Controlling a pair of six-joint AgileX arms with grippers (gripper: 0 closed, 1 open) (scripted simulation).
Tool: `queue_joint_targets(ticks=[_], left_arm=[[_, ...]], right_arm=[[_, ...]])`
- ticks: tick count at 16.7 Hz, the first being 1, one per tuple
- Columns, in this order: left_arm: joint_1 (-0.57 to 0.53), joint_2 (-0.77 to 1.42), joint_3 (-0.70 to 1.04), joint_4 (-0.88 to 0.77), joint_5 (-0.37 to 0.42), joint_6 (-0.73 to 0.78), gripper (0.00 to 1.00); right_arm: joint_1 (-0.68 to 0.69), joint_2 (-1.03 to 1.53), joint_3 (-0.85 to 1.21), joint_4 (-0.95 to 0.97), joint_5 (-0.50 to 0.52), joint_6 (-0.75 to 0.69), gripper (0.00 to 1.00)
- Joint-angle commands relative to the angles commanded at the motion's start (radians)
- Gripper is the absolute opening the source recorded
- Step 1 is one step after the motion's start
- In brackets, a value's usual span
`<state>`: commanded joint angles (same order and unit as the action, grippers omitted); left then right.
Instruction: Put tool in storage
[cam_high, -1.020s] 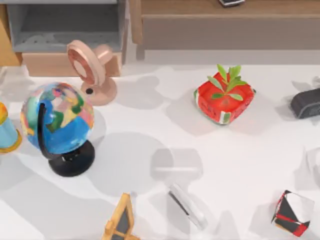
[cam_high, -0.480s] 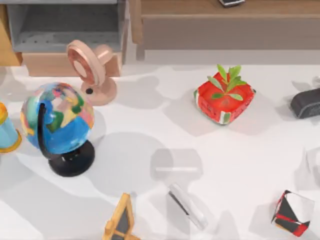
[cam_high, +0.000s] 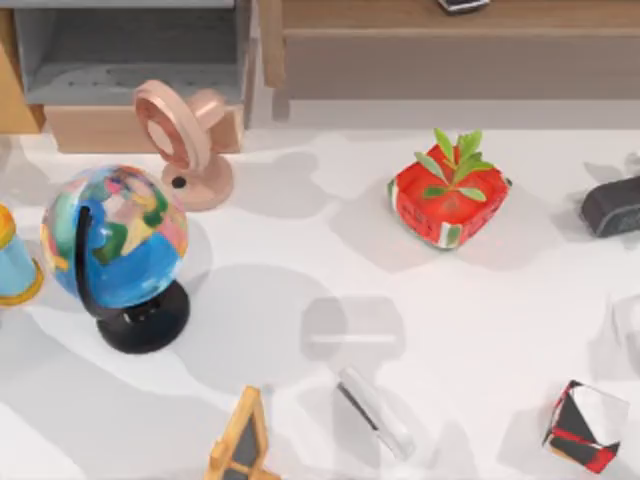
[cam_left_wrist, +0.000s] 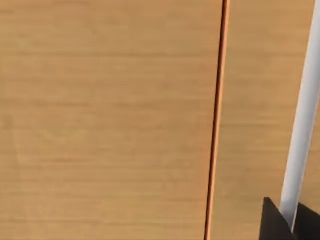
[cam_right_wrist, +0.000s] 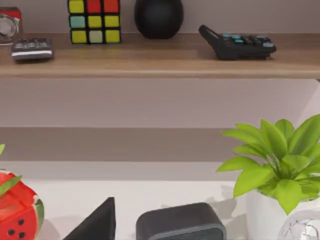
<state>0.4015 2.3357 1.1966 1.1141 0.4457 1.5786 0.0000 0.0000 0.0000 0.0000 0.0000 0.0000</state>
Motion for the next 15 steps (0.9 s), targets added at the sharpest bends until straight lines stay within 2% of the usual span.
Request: queue_joint_targets(ticks=[7,15], left_arm=[[0.057,-0.106,-0.233,0.123,0.057,0.003,0.00],[0.076,-0.128,-0.298,0.156,0.080,0.004,0.00]], right_arm=[[0.000,0.000,0.000,0.000,0.000,0.000,1.00],[0.000,0.000,0.000,0.000,0.000,0.000,1.00]])
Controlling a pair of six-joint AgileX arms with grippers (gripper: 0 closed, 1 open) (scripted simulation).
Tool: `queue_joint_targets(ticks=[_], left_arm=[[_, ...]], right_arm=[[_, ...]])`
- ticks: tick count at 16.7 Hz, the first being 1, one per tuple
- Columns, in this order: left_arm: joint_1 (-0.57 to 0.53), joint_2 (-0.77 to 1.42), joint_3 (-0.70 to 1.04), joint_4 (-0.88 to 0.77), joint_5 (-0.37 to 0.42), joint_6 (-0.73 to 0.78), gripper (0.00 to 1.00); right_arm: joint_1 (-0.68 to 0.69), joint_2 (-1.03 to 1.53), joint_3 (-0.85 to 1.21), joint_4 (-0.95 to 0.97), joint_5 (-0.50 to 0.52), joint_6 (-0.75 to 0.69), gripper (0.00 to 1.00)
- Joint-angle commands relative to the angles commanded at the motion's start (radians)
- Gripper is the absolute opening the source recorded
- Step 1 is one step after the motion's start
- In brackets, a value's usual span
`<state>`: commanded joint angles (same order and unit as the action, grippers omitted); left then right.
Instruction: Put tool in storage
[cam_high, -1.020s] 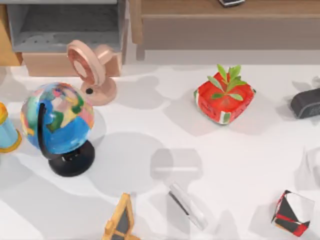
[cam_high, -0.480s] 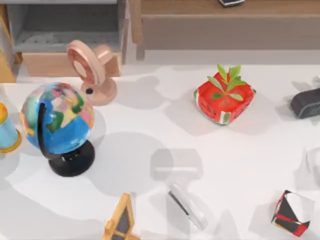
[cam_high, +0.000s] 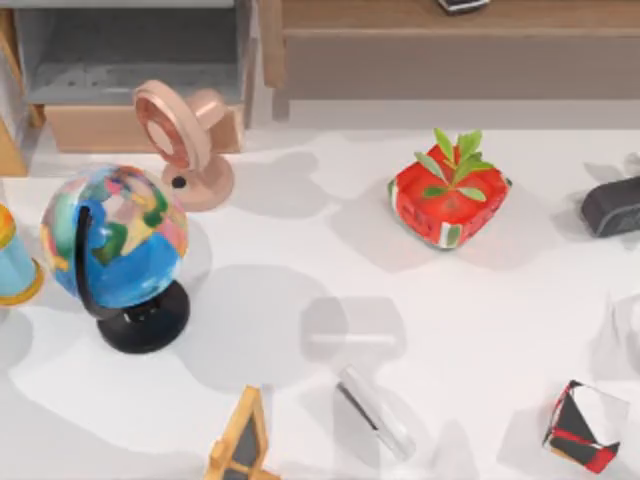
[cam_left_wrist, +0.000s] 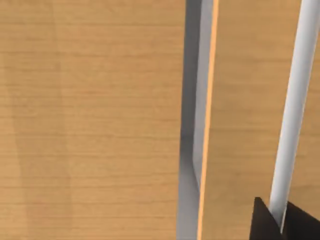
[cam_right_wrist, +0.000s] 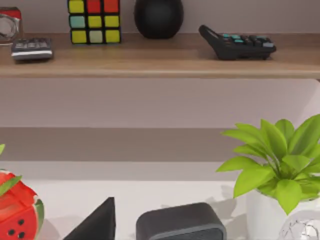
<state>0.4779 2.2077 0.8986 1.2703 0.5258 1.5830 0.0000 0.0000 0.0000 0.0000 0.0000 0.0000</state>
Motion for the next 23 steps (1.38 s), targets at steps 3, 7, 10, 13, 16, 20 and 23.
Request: queue_joint_targets(ticks=[3,7,10,13,16,20,23], left_arm=[[0.037,-0.046,-0.106,0.057,0.039,0.002,0.00],[0.079,-0.091,-0.202,0.114,0.074,0.004,0.00],[0.074,-0.087,-0.199,0.112,0.072,0.005,0.00],[0.095,-0.098,-0.237,0.132,0.096,0.007,0.00],[0.148,-0.136,-0.330,0.187,0.152,0.011,0.00],[0.201,-0.172,-0.413,0.236,0.198,0.012,0.00],[0.201,-0.172,-0.414,0.236,0.198,0.012,0.00]], right_arm=[[0.000,0.000,0.000,0.000,0.000,0.000,1.00],[0.000,0.000,0.000,0.000,0.000,0.000,1.00],[0.000,0.000,0.000,0.000,0.000,0.000,1.00],[0.000,0.000,0.000,0.000,0.000,0.000,1.00],[0.000,0.000,0.000,0.000,0.000,0.000,1.00],[0.000,0.000,0.000,0.000,0.000,0.000,1.00],[0.000,0.000,0.000,0.000,0.000,0.000,1.00]])
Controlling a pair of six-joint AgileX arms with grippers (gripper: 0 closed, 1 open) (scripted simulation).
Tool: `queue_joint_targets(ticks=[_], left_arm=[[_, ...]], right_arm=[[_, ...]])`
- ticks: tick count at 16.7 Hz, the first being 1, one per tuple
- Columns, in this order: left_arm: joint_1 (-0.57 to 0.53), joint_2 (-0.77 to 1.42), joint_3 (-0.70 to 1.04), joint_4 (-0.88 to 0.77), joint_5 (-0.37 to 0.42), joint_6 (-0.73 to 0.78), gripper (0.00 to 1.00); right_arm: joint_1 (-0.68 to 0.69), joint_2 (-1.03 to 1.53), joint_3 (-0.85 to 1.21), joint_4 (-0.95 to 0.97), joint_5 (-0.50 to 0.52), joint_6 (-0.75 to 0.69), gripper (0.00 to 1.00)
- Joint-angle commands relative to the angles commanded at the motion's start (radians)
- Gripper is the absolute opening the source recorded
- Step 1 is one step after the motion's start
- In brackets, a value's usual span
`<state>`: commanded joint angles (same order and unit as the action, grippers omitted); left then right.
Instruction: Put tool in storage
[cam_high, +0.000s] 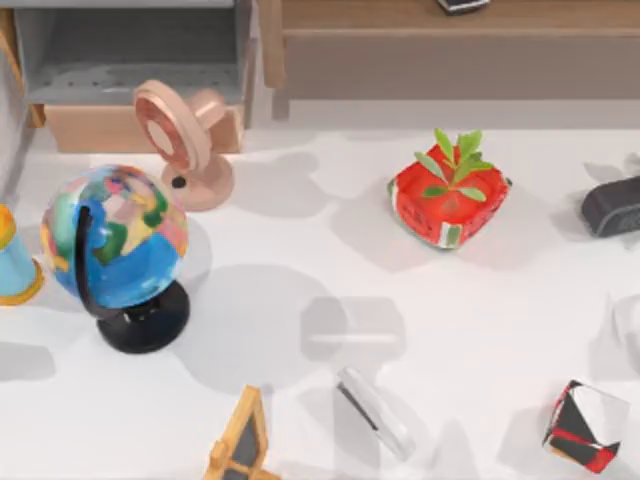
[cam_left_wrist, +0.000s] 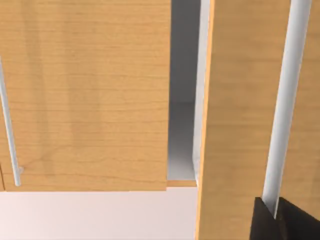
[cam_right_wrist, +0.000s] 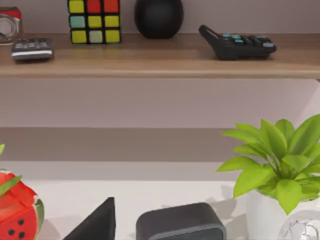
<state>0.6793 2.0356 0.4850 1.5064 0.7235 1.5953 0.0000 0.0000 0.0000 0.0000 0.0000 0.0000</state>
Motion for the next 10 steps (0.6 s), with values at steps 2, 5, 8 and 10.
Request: queue_joint_targets(ticks=[2,5,8,10], left_arm=[[0.000,0.000,0.000,0.000,0.000,0.000,0.15],[0.000,0.000,0.000,0.000,0.000,0.000,0.38],[0.000,0.000,0.000,0.000,0.000,0.000,0.60],[0.000,0.000,0.000,0.000,0.000,0.000,0.75]], right_arm=[[0.000,0.000,0.000,0.000,0.000,0.000,1.00],[0.000,0.000,0.000,0.000,0.000,0.000,1.00],[0.000,0.000,0.000,0.000,0.000,0.000,1.00],[0.000,0.000,0.000,0.000,0.000,0.000,1.00]])
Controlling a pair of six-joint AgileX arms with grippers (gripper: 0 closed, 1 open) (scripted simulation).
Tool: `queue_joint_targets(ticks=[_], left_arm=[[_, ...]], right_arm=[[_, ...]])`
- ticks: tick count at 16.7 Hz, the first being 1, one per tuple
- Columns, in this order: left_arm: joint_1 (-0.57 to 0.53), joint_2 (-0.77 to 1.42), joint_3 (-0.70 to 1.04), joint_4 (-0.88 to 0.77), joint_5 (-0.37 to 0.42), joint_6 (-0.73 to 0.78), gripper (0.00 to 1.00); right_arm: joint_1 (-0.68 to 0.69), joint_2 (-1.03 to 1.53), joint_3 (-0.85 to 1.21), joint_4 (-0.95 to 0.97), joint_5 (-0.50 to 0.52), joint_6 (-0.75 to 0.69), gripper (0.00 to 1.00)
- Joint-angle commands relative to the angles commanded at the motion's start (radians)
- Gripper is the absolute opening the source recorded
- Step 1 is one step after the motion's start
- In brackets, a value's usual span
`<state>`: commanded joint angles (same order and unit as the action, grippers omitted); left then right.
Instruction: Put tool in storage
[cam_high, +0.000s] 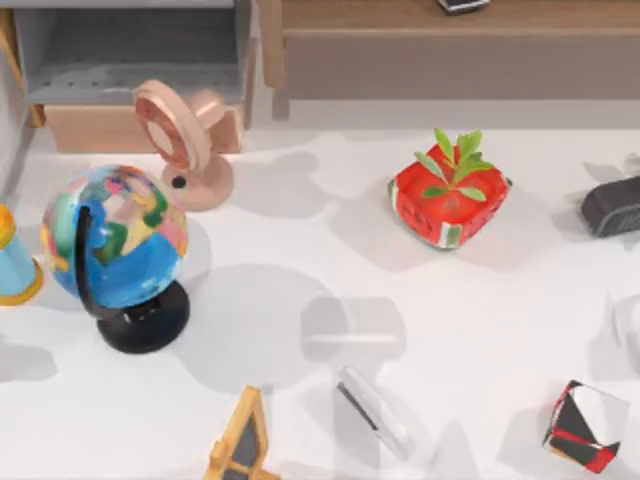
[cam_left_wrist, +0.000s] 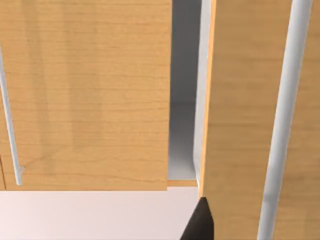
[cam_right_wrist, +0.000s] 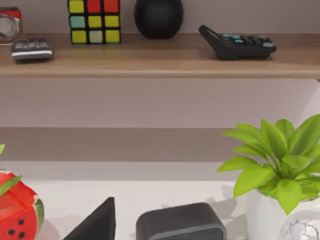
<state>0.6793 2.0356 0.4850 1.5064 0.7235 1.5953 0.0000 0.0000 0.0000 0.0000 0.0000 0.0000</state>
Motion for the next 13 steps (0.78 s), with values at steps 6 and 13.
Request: queue_joint_targets(ticks=[6,13], left_arm=[[0.000,0.000,0.000,0.000,0.000,0.000,1.00],[0.001,-0.001,-0.001,0.002,0.002,0.001,1.00]], right_arm=[[0.000,0.000,0.000,0.000,0.000,0.000,1.00],[0.000,0.000,0.000,0.000,0.000,0.000,1.00]])
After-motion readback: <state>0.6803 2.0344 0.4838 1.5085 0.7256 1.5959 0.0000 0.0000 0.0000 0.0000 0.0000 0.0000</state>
